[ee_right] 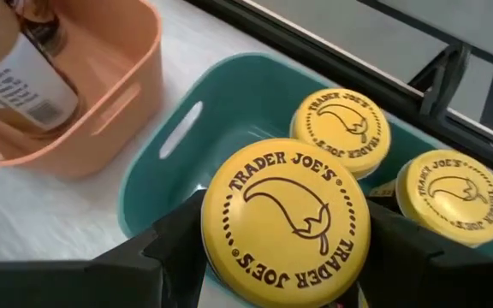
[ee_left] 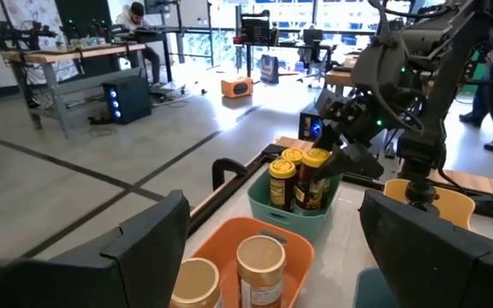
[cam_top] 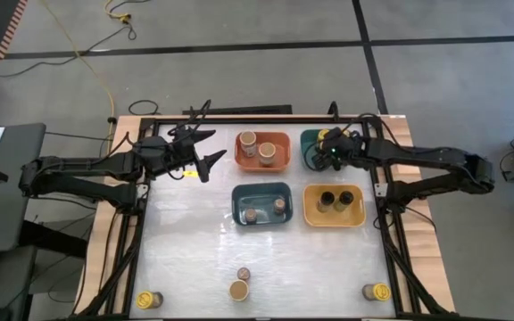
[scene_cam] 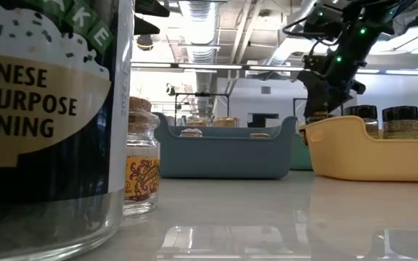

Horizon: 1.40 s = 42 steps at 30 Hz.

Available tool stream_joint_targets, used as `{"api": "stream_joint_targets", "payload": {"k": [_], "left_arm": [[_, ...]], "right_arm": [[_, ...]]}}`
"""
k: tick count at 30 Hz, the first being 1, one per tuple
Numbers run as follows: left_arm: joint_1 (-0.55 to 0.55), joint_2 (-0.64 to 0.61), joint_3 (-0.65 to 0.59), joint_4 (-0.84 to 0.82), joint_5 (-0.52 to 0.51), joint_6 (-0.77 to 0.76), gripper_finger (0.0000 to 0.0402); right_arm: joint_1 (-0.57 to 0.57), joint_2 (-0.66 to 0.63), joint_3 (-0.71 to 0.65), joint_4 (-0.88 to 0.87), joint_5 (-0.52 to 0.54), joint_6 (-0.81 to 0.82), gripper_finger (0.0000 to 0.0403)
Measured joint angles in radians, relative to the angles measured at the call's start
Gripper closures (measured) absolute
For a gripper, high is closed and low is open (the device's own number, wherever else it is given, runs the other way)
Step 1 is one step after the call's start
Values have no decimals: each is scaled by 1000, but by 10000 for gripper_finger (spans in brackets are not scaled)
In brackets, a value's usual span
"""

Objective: Sort spices by type
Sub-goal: Put the yellow spice bottle into the green bin

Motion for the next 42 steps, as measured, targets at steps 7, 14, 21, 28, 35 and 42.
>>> {"api": "stream_joint_targets", "payload": {"k": [7,14,21,28,35,42], "left_arm": [[0,0,0,0,0,0,72],[0,0,0,0,0,0,72],[0,0,0,0,0,0,72],[0,0,0,0,0,0,72],[0,0,0,0,0,0,72],[0,0,0,0,0,0,72]], "right_arm": [[-9,0,-126,143,-12,19,142],[-21,0,-153,165,-6,31,142],[-45,0,-154,161,-5,26,142],[-41,0,-154,157,-5,27,126],[-41,0,-154,153,-6,27,123],[-44,-1,-153,123,-6,1,122]]}}
